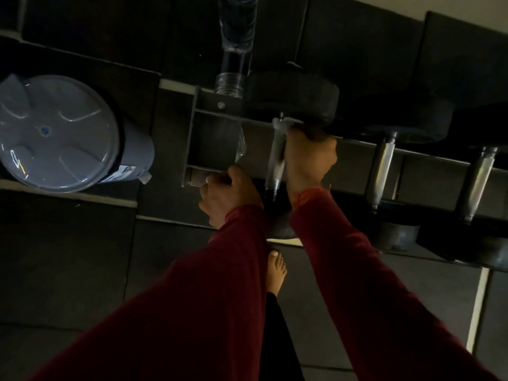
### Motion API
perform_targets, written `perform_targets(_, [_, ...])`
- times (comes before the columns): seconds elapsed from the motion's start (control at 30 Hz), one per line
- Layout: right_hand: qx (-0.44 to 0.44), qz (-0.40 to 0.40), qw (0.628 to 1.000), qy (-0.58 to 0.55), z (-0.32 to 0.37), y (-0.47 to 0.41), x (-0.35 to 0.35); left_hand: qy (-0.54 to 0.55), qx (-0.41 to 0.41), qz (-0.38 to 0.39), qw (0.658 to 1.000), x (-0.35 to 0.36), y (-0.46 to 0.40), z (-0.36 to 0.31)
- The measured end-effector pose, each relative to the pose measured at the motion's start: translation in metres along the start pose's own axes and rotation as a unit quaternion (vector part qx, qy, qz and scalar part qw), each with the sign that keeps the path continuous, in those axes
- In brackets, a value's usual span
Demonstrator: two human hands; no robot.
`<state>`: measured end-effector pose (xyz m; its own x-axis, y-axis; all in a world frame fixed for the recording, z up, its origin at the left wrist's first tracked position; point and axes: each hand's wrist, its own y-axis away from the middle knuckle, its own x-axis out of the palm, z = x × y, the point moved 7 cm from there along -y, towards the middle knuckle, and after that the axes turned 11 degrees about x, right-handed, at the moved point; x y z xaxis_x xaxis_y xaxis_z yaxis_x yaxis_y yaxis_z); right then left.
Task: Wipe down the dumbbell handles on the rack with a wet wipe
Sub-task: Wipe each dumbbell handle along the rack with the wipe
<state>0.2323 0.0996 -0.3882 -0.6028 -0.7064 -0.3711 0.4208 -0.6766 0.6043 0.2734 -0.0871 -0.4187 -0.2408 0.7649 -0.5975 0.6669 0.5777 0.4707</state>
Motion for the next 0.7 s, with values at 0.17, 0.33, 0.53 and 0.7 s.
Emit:
perform_targets(0.17, [-0.184, -0.035, 0.975, 0.118, 0.010, 0.006, 0.009, -0.008, -0.006, 0.001, 1.000, -0.001, 0.000, 0.000])
perform_targets(0.33, [-0.168, -0.080, 0.973, 0.134, 0.015, 0.006, -0.005, -0.005, -0.003, 0.001, 1.000, -0.001, 0.000, 0.000])
perform_targets(0.53, [0.082, -0.047, 0.995, 0.037, -0.013, -0.008, -0.017, 0.003, 0.002, 0.005, 1.000, 0.000, 0.001, 0.000])
perform_targets(0.7, [0.042, 0.001, 0.992, 0.120, 0.003, -0.002, 0.002, 0.008, -0.002, 0.011, 1.000, 0.001, 0.001, 0.001])
